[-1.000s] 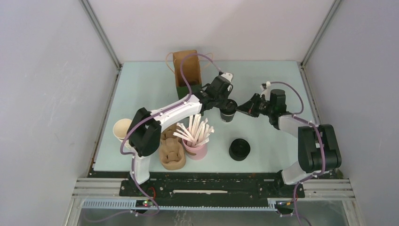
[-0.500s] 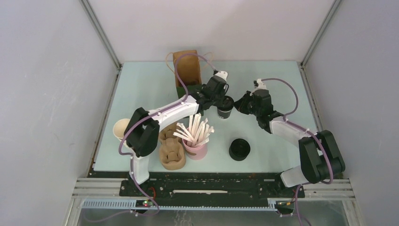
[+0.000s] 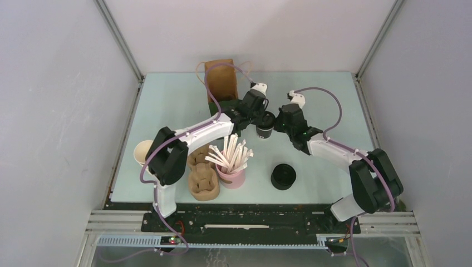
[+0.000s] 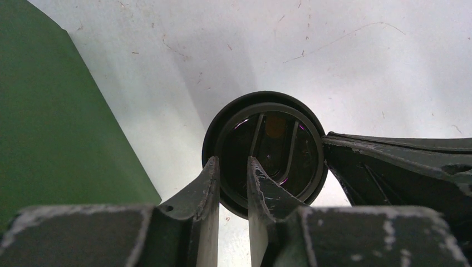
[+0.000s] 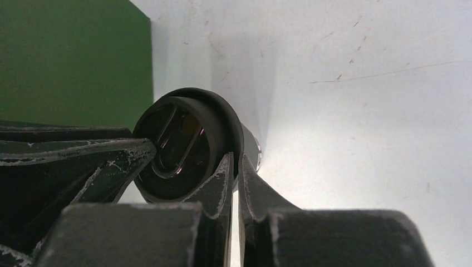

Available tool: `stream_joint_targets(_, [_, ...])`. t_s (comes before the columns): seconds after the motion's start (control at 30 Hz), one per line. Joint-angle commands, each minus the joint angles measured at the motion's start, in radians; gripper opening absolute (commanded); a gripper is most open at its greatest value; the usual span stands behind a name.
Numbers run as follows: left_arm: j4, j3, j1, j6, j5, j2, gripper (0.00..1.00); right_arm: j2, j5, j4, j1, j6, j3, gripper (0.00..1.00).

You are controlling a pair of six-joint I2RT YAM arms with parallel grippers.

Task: Pack the takeout coffee

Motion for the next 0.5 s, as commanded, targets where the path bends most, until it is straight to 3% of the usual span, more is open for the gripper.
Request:
stream_joint_targets(0.0, [-0.160,-0.081,-0.037,-0.040,0.172,0.089,0.22,0.168,-0.010,-0.428,0.103,-0.063,0.003,0.00])
stream_joint_targets(0.13, [-0.161,-0.083,-0.036,-0.036,0.170,0.088,0.22,0.163,-0.053,-0.496,0.109,-0.095,0.047,0.00])
stream_joint_targets(0.3, [-0.161,-0.081,-0.030,-0.033,0.176,0.092,0.22,0.149,-0.392,-0.488,0.028,-0.119,0.099,0.00])
stream_joint_targets(0.33, [-0.161,-0.079,-0.031,-0.031,0.176,0.091,0.22,0.130,-0.446,-0.467,0.004,-0.109,0.103,0.02])
stream_joint_targets(0.4, [-0.164,-0.074,-0.030,-0.030,0.178,0.094,0.22,0.095,-0.535,-0.422,-0.047,-0.084,0.123,0.20])
stream_joint_targets(0.47, [-0.167,-0.064,-0.029,-0.026,0.184,0.099,0.22,0.082,-0.616,-0.384,-0.099,-0.059,0.157,0.28])
